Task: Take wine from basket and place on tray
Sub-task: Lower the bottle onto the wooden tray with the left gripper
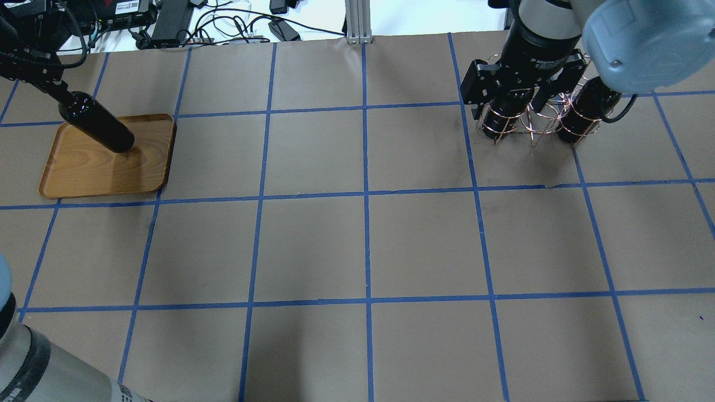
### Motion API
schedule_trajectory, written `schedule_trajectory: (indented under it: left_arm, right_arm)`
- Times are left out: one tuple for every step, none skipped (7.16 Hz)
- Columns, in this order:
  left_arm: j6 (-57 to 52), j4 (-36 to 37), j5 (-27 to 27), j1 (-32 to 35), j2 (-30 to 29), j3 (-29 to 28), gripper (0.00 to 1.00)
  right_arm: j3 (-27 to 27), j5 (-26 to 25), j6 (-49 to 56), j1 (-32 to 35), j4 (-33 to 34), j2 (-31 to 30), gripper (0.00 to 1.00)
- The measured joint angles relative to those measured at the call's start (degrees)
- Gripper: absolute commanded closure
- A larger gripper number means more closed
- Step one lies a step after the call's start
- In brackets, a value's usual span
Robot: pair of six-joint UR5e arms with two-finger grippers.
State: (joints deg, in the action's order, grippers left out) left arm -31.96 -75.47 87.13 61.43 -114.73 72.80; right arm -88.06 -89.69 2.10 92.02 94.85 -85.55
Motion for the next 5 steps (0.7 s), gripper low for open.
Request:
schedule_trajectory:
  left_arm:
    - [-0.55,0.21,-0.25,-0.63,-0.59,-0.23,1.0]
    - [-1.07,0.28,-0.34,-1.05,-1.06,-0.61,1.0]
    - [-1.29,0.31,-0.35,-1.24,-1.36,-0.82,0.93]
    - [-1.31,0.32,-0.26,-1.34,-1.58,-0.9,0.76]
    - [-1.31,0.32,-0.15,-1.42,-1.73,-0.91,0.73]
  right_arm:
    - [0.0,-0.01,0.06,0.0,0.21,0.09,0.0]
    - [0.0,-0.13,0.08,0.0,0.41,0.15,0.0]
    - [0.0,-0.19,0.09,-0.04,0.5,0.21,0.0]
    - [0.0,-0.28,0.08,-0.11,0.56,0.25,0.0]
    - [0.0,-0.42,0.04,-0.14,0.57,0.26,0.0]
